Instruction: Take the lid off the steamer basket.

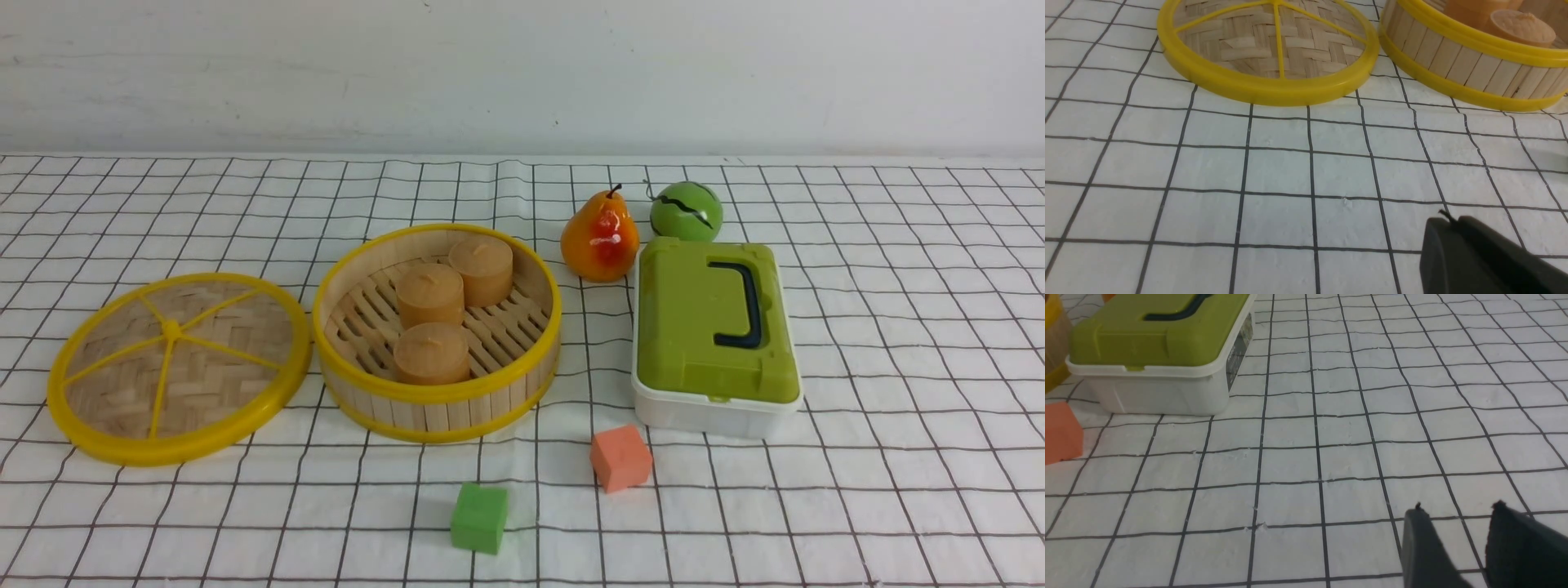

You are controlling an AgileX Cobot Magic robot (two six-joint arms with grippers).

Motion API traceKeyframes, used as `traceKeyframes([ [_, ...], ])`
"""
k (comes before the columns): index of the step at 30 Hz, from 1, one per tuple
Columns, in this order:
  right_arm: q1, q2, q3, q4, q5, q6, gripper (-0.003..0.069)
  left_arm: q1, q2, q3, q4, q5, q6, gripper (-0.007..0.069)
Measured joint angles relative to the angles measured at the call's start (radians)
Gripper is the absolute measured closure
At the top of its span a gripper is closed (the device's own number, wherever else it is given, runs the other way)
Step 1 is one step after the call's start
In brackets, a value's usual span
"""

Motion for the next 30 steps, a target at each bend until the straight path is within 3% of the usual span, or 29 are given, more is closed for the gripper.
traceKeyframes([
  [30,0.0,0.0,0.0,0.0,0.0,0.0,0.0419,0.0,0.0,0.0,0.0,0.0,0.0,0.0578],
])
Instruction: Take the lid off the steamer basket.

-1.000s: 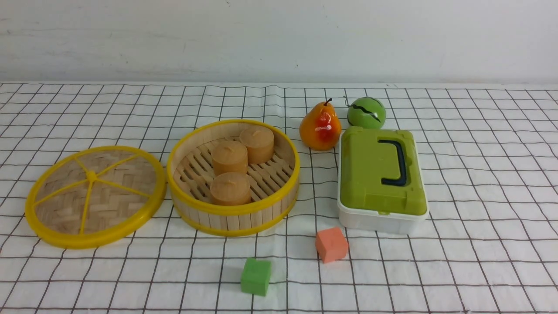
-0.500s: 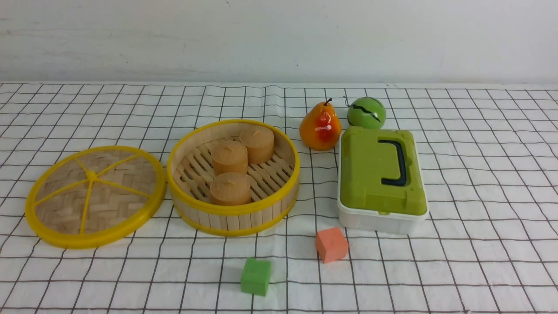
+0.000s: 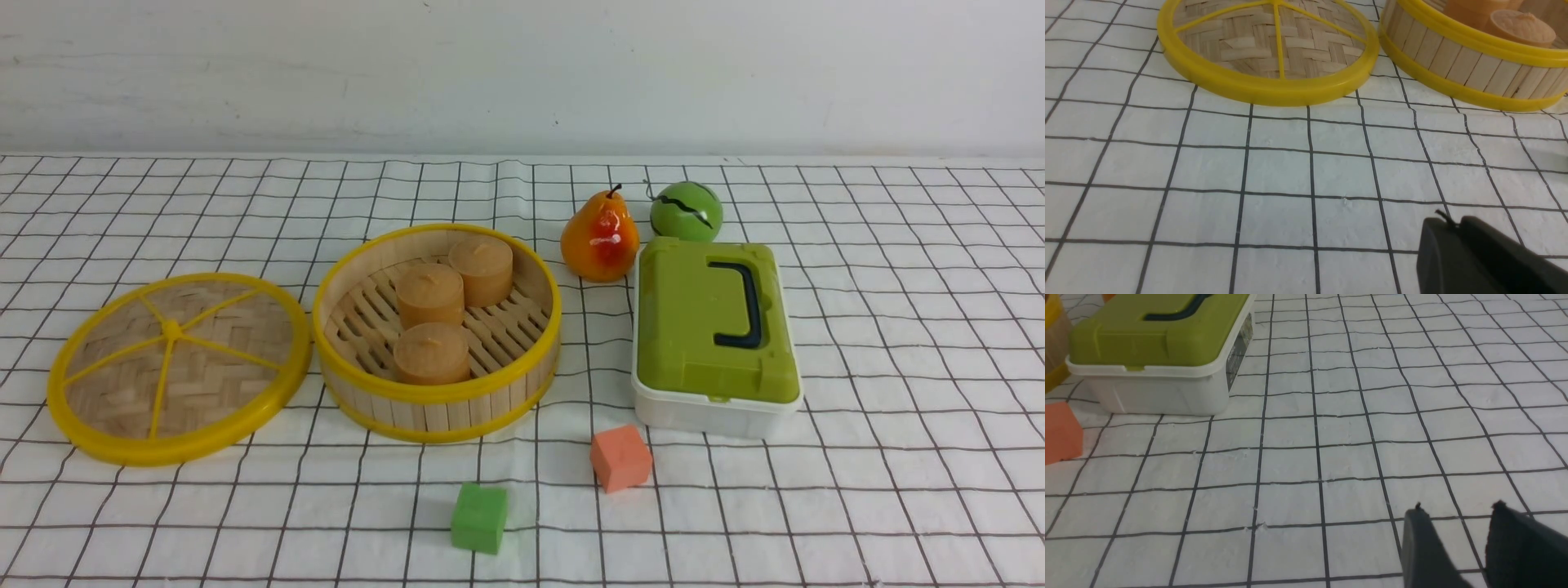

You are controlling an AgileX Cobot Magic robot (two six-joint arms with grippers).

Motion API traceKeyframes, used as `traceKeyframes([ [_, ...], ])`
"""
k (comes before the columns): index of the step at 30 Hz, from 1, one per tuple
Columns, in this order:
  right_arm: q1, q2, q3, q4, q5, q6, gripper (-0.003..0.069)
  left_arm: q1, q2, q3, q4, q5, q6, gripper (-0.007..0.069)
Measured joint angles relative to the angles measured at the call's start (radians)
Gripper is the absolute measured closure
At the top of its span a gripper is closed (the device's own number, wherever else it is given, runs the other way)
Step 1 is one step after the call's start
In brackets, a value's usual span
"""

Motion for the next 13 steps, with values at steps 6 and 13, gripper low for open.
traceKeyframes([
  [6,0.0,0.0,0.0,0.0,0.0,0.0,0.0419,0.0,0.0,0.0,0.0,-0.001,0.0,0.0571],
  [13,0.0,0.0,0.0,0.0,0.0,0.0,0.0419,0.0,0.0,0.0,0.0,-0.001,0.0,0.057],
])
